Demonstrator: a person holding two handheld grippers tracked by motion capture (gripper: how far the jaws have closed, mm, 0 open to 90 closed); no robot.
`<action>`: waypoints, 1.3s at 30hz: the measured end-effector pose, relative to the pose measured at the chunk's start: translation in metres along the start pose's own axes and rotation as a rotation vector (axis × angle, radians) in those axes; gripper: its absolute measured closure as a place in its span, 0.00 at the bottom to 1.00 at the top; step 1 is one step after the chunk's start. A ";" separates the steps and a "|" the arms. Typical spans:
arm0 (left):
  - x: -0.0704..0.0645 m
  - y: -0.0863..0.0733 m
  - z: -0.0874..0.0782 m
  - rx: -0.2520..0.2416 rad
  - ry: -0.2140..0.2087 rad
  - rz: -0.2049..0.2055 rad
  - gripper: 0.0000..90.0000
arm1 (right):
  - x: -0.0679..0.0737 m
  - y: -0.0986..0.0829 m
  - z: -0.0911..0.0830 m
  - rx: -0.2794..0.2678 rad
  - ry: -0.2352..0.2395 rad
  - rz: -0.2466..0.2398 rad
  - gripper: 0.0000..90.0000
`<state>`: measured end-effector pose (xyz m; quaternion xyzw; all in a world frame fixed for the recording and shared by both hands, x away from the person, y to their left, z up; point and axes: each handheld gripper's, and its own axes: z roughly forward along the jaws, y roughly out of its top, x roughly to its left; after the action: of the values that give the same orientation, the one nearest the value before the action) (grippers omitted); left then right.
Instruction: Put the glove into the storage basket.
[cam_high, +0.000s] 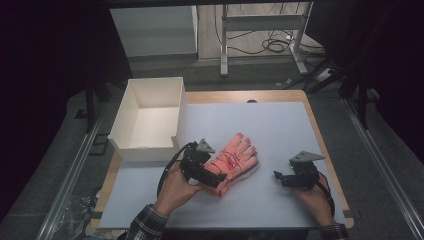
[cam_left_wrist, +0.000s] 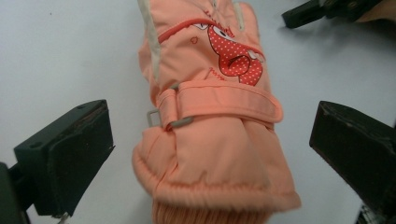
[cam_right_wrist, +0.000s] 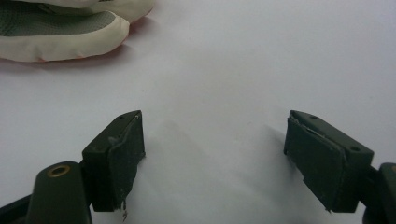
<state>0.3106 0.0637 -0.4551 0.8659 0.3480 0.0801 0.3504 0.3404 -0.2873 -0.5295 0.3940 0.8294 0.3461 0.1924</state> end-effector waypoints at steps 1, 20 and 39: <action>-0.001 0.000 0.003 0.009 0.007 0.003 0.00 | 0.000 0.000 0.000 0.000 0.000 0.000 0.23; -0.013 -0.014 0.055 0.129 0.114 0.043 0.00 | 0.000 0.000 0.000 -0.001 0.000 0.002 0.23; -0.003 -0.017 0.055 0.118 0.057 -0.040 0.00 | 0.000 0.000 0.000 -0.001 -0.001 0.002 0.23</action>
<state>0.3200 0.0405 -0.5067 0.8753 0.3791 0.0769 0.2901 0.3401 -0.2871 -0.5298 0.3947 0.8289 0.3465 0.1925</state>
